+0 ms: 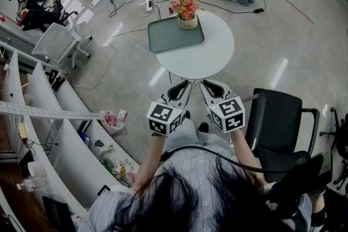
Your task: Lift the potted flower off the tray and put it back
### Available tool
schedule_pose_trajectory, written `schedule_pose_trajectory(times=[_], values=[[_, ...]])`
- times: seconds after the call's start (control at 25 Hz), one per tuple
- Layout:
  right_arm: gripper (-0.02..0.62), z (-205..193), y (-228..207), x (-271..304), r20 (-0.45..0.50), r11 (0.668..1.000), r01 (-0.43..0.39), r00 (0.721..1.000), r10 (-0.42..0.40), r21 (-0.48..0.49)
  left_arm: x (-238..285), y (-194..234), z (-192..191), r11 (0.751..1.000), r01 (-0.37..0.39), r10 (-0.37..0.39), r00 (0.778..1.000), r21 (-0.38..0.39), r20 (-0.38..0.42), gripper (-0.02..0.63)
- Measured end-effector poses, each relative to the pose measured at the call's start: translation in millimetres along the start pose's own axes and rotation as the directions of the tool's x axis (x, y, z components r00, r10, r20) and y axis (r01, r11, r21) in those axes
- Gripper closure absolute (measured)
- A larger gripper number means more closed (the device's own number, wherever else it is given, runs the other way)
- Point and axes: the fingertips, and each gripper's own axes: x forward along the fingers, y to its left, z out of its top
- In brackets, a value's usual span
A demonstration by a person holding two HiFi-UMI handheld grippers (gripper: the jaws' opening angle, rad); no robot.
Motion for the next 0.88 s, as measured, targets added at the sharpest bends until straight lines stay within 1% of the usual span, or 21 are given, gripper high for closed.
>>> schedule_pose_trajectory(times=[0.24, 0.52, 0.72, 0.88], values=[[0.538, 1, 1, 1, 0.003, 1.000, -0.009, 1.000, 0.009, 0.000, 0, 0, -4, 1.000, -0.006, 0.006, 1.000, 0.002, -0.017, 0.586], [0.538, 1, -5, -2, 0.031, 0.998, -0.021, 0.999, 0.020, 0.056, 2, -1, -8, 1.000, -0.019, 0.019, 0.999, 0.001, -0.036, 0.586], [0.537, 1, -7, -1, 0.029, 0.998, -0.033, 0.999, 0.031, 0.051, 4, -3, -12, 1.000, -0.019, 0.019, 0.998, 0.000, -0.053, 0.586], [0.537, 3, -8, 2, 0.035, 0.997, -0.041, 0.999, 0.039, 0.072, 5, -2, -13, 1.000, -0.018, 0.018, 0.998, -0.001, -0.062, 0.586]])
